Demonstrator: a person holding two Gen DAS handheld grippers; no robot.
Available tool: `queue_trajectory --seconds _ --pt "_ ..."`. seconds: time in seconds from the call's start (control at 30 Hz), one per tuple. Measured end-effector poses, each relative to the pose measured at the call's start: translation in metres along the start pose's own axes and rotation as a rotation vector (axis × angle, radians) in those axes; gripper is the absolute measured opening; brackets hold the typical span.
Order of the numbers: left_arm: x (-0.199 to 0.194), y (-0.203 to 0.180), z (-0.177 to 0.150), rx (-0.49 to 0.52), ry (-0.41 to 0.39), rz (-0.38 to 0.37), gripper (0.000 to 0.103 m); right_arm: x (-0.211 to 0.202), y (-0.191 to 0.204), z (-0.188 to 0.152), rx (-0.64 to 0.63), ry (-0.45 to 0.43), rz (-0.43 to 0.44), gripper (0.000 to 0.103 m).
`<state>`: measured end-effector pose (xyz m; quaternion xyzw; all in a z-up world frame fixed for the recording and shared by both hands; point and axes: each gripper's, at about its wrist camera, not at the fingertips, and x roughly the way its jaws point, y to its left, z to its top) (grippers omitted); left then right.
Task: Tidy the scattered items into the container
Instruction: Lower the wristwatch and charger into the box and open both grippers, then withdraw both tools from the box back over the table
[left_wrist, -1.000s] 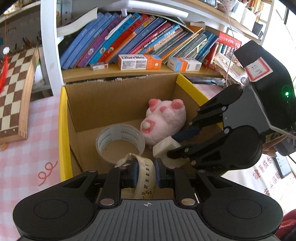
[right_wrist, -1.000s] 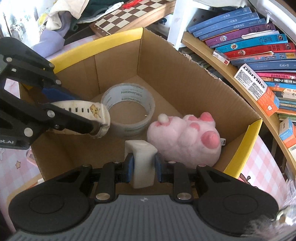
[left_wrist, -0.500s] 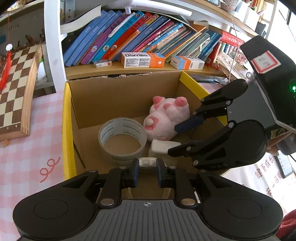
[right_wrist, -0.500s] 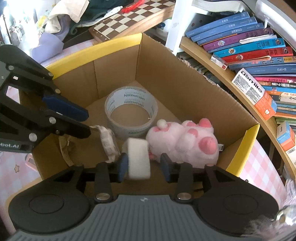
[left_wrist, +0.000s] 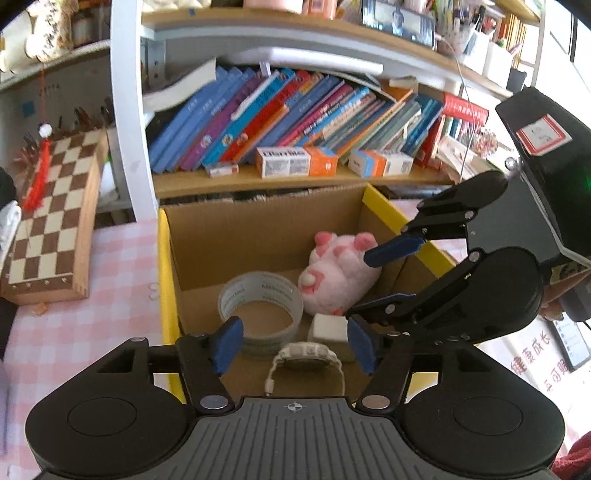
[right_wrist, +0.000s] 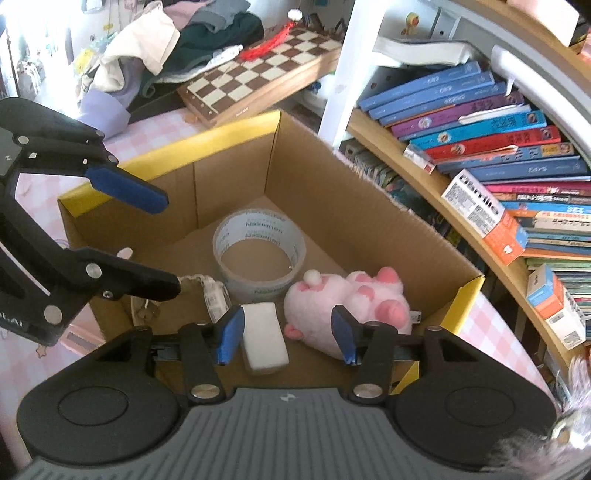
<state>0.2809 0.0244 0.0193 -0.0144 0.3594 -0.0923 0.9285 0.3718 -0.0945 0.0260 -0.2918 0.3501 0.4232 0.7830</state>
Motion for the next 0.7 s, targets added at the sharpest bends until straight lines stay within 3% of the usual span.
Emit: queue_trajectory --seconds 0.7 --pt "-0.075 -0.011 -0.014 0.001 -0.147 0.038 0.07 -0.084 0.025 -0.015 0.076 -0.176 -0.138 0.051"
